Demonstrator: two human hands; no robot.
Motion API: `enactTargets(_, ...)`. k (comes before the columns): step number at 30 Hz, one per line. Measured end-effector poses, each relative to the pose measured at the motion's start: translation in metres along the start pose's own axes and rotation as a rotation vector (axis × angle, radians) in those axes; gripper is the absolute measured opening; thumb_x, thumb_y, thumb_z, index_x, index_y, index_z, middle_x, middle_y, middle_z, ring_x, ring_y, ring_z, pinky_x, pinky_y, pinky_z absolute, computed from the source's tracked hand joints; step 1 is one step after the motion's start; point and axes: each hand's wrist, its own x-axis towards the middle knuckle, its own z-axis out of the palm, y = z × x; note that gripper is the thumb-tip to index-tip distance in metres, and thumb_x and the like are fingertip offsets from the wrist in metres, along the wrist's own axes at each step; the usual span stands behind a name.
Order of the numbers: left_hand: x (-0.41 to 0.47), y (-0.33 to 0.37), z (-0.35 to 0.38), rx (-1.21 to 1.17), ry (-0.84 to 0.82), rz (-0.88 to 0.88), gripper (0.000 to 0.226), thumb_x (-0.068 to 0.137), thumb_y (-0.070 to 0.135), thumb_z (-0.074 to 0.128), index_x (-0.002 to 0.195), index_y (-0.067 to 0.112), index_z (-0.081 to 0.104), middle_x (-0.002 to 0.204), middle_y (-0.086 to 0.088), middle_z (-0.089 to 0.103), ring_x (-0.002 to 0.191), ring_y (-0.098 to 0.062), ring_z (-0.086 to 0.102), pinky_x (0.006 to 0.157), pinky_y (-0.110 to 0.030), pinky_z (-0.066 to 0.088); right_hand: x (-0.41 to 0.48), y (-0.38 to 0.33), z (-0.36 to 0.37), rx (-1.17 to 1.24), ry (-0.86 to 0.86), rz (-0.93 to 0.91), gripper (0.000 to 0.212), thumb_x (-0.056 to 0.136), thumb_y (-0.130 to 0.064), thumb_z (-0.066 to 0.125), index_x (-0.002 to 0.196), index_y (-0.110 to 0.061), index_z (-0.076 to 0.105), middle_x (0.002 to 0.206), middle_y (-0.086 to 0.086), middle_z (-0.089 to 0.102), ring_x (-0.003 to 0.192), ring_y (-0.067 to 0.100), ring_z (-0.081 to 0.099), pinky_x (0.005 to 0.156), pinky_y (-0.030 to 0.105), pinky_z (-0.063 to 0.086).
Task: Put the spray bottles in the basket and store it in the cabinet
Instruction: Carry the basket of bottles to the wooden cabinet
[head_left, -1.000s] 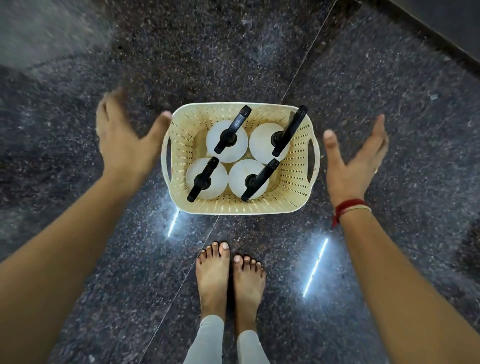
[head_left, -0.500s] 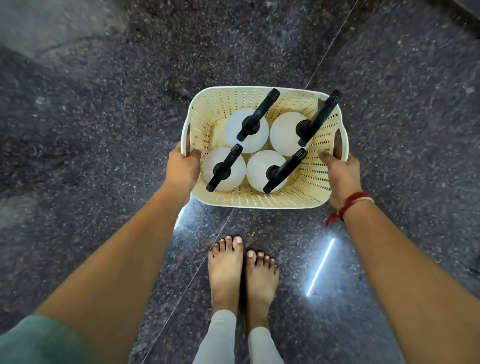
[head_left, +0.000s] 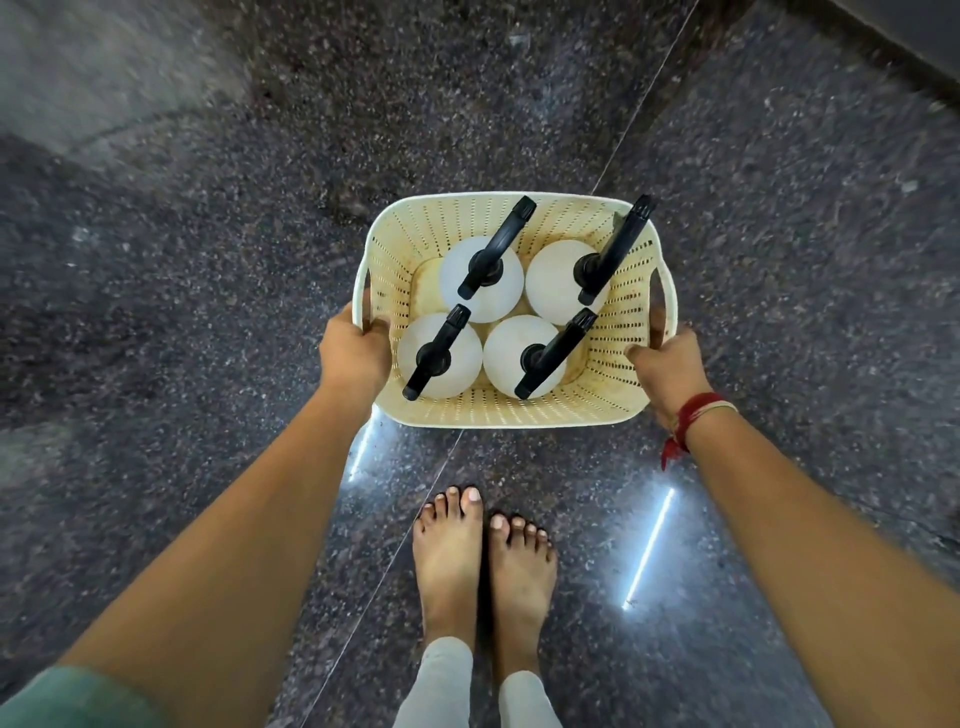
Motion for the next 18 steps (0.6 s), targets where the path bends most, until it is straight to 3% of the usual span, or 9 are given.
enactTargets(4,-0.007,0.01,-0.005,0.002,0.011,-0.015,0.026,0.094,0.015,0.047,0.115,0.021,0.062,0.095,-0.003,0.065,0.085,-0.024,0.06,0.078,-0.036,0.051,-0.014,-0.011,-0.015,-0.03,0.013,-0.006,0.035,0.083,0.008,0.049,0.112,-0.005,0.064,0.104,0.014,0.068,0.099,0.031,0.065,0.089,0.049,0.053)
enactTargets(7,-0.027,0.033,-0.013,0.034,-0.007,-0.032,0.026,0.094,0.016,0.048,0.116,0.015,0.062,0.097,-0.009,0.066,0.086,-0.029,0.063,0.08,-0.043,0.054,-0.035,-0.027,-0.036,-0.028,0.022,-0.005,0.034,0.083,0.009,0.049,0.11,-0.005,0.064,0.103,0.016,0.068,0.098,0.032,0.065,0.088,0.048,0.053)
enactTargets(9,-0.043,0.053,-0.019,0.066,0.015,-0.027,0.022,0.094,0.014,0.049,0.111,0.007,0.061,0.09,-0.012,0.063,0.078,-0.029,0.061,0.072,-0.043,0.053,-0.05,-0.042,-0.055,-0.043,0.017,-0.01,0.034,0.083,0.01,0.049,0.11,-0.005,0.063,0.101,0.016,0.069,0.095,0.031,0.065,0.086,0.045,0.054)
enactTargets(13,-0.088,0.105,-0.037,0.096,0.033,-0.013,0.011,0.093,0.011,0.051,0.099,0.01,0.06,0.074,-0.01,0.059,0.062,-0.023,0.055,0.059,-0.031,0.043,-0.089,-0.091,-0.113,-0.088,0.011,-0.043,0.028,0.084,0.01,0.051,0.102,-0.007,0.064,0.081,0.005,0.065,0.077,0.021,0.062,0.067,0.028,0.049)
enactTargets(18,-0.158,0.183,-0.067,0.099,-0.009,-0.021,0.009,0.091,0.009,0.053,0.086,0.006,0.059,0.063,-0.009,0.058,0.056,-0.022,0.053,0.051,-0.029,0.04,-0.147,-0.15,-0.188,-0.091,0.026,-0.036,0.031,0.081,0.013,0.051,0.087,-0.017,0.058,0.066,-0.006,0.059,0.061,0.008,0.056,0.049,0.017,0.039)
